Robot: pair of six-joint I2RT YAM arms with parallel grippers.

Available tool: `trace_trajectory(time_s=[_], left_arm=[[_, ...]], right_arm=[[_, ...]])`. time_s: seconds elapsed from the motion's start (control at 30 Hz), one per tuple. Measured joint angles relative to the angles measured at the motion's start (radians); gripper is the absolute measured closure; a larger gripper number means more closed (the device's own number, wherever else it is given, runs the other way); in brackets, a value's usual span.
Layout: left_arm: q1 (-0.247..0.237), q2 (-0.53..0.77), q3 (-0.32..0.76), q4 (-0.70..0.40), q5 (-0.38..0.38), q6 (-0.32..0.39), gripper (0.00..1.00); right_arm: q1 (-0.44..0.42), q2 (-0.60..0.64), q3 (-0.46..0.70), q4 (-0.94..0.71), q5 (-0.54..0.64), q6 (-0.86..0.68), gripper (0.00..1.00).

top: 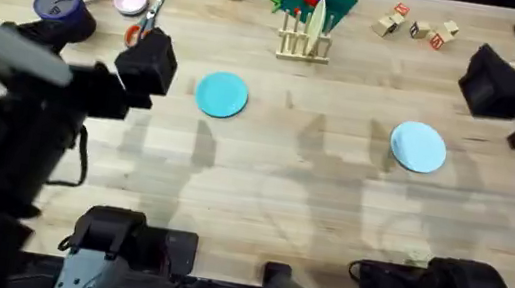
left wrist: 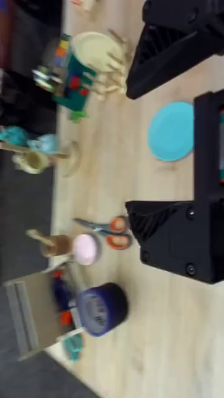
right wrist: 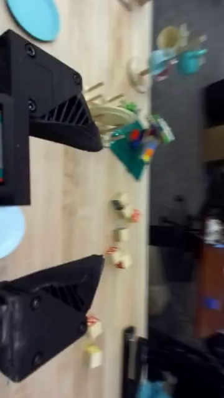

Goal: Pick up the plates from the table one by one and place each into a slot on the dish rack.

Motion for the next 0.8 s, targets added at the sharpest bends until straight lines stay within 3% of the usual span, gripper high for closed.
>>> trace_trajectory(time_s=[0.37,0.57,0.8], left_arm=[[0.0,0.453,0.347,-0.329,0.031,-0.001,0.008],[0.0,0.647,0.422,-0.385,0.057,-0.001,0.008],[0.0,0.768,0.425,-0.384,0.061,-0.001,0.008]], right_arm=[[0.0,0.458,0.437,-0.401,0.0,0.0,0.006],[0.004,0.615,0.509,-0.448,0.0,0.0,0.006],[0.013,0.68,0.509,-0.451,0.0,0.0,0.006]])
